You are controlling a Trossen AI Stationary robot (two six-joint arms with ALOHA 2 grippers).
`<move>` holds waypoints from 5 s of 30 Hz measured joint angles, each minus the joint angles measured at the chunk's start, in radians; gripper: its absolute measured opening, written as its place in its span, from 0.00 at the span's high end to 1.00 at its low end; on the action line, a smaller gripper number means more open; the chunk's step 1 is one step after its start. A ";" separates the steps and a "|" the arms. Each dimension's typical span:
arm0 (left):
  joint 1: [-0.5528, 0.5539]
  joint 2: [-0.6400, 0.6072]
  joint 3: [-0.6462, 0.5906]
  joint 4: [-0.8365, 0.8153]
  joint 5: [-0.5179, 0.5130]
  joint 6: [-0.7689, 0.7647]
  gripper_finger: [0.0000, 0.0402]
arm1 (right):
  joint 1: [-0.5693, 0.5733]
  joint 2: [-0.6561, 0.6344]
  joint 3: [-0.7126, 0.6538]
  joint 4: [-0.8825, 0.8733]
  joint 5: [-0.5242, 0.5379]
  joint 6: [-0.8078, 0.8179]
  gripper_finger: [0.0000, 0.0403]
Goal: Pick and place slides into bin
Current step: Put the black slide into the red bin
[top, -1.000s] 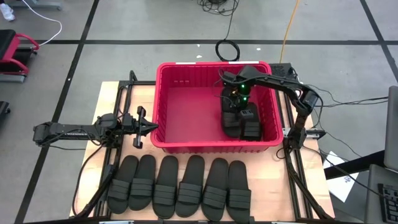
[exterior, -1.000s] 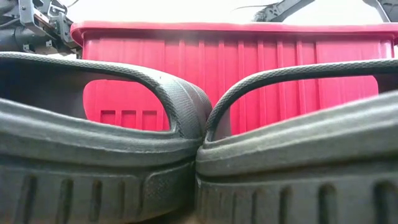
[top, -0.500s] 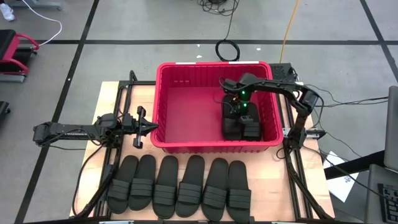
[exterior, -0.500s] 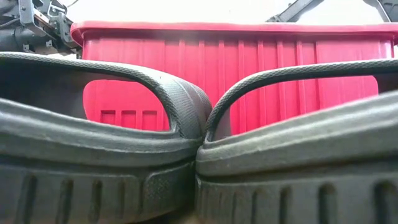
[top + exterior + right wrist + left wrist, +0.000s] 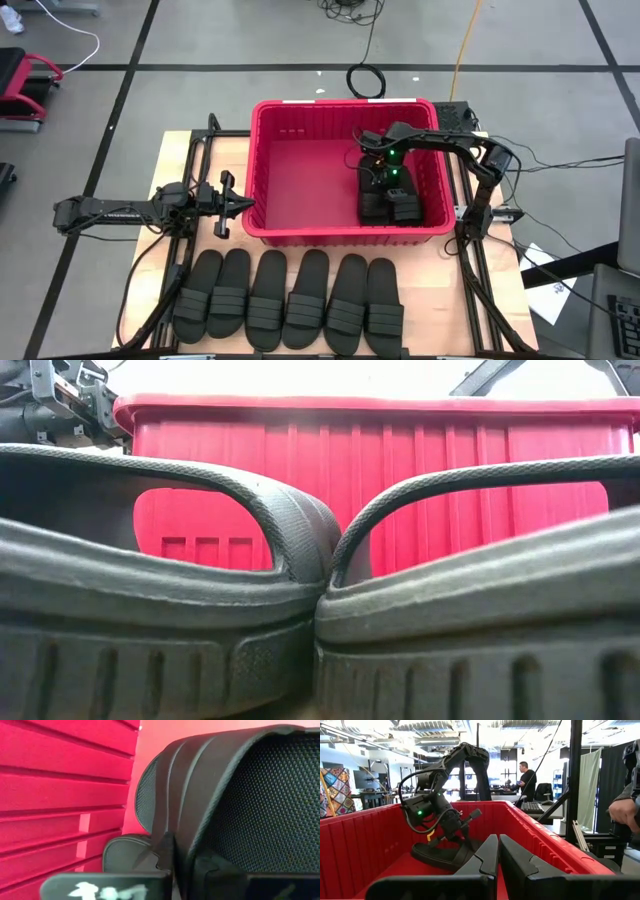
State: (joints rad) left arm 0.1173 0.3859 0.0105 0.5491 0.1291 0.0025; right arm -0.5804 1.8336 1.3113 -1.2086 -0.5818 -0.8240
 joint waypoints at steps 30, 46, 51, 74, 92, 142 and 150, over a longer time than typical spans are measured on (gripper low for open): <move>0.000 0.000 0.000 0.000 0.000 0.000 0.95 | 0.000 -0.199 0.027 0.241 0.230 0.221 0.63; 0.000 0.002 -0.002 0.061 -0.008 -0.004 0.95 | -0.002 -0.381 0.027 0.244 0.294 0.372 0.98; 0.000 0.001 -0.002 0.091 -0.008 -0.013 0.95 | 0.003 -0.414 0.026 0.191 0.383 0.403 1.00; 0.000 0.000 -0.001 0.238 -0.088 -0.081 0.95 | -0.093 -0.439 0.026 0.291 0.475 0.446 1.00; 0.000 0.000 0.000 0.324 -0.103 -0.227 0.95 | -0.094 -0.541 0.024 0.383 0.154 0.474 1.00; 0.000 0.000 0.015 0.617 -0.059 -0.411 0.95 | -0.153 -1.047 -0.382 0.989 -0.130 1.025 1.00; 0.000 0.000 0.015 0.624 -0.081 -0.318 0.95 | -0.144 -1.116 -0.382 0.974 -0.168 1.036 1.00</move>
State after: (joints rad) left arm 0.1177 0.3859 0.0254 1.1727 0.0479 -0.3159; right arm -0.7246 0.7172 0.9291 -0.2341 -0.7500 0.2121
